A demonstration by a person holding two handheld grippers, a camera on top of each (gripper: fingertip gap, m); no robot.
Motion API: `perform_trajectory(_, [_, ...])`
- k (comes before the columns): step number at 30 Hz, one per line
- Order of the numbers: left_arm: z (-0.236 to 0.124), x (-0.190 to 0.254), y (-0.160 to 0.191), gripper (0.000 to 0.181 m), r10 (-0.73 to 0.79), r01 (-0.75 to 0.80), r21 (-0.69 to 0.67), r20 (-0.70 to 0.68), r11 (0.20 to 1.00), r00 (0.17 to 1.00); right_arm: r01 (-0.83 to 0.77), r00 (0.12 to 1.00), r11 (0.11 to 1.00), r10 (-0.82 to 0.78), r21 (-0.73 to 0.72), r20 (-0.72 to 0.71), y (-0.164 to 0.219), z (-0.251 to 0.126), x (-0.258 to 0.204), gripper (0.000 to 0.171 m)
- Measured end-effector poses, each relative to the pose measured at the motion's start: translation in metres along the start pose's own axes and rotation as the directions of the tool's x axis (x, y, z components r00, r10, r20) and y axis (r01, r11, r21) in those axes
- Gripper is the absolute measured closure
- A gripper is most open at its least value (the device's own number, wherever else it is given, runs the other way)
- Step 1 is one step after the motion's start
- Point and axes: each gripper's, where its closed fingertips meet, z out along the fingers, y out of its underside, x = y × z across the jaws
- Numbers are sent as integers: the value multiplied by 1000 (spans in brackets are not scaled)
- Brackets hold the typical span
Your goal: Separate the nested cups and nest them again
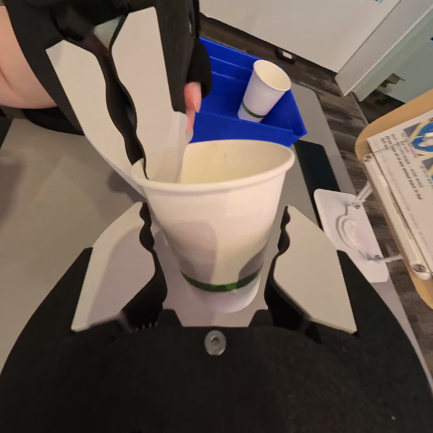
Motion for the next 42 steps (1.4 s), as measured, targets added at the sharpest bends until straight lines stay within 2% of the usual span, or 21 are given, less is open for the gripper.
perform_trajectory(3, [1,7,-4,181,33,-32,18,-28,999,999,-19,996,1000,18,15,92,0,3,-13,69])
perform_trajectory(10, [1,7,-7,179,33,-33,23,-13,999,999,-34,988,999,28,41,154,1,1,-17,74])
perform_trajectory(12, [-2,1,-7,165,40,-41,14,40,999,998,-38,985,998,31,40,169,2,1,-18,75])
perform_trajectory(15, [-14,-7,-2,159,53,-51,-23,92,998,994,-30,987,999,25,27,160,6,1,-16,76])
perform_trajectory(20, [-55,-28,-4,159,5,-9,20,212,1000,977,-42,998,997,39,70,55,4,-17,8,77])
perform_trajectory(25, [-78,-39,-1,161,-12,4,28,287,1000,958,-128,988,967,143,220,-55,-1,-74,45,77])
perform_trajectory(27, [-78,-40,-1,161,-15,7,29,288,1000,958,-131,974,964,168,231,-152,7,-101,64,77])
perform_trajectory(30, [-75,-39,-1,161,-9,3,19,282,1000,959,-171,898,950,259,260,-356,33,-152,102,77])
perform_trajectory(34, [-70,-36,1,161,5,-5,-2,273,1000,962,-285,636,912,410,295,-654,100,-221,155,77])
perform_trajectory(36, [-69,-36,1,162,7,-6,-6,270,1000,963,-329,562,872,489,362,-667,121,-234,166,77])
perform_trajectory(42, [-66,-36,3,162,7,-3,-17,266,1000,964,-367,475,813,581,452,-661,164,-229,185,77])
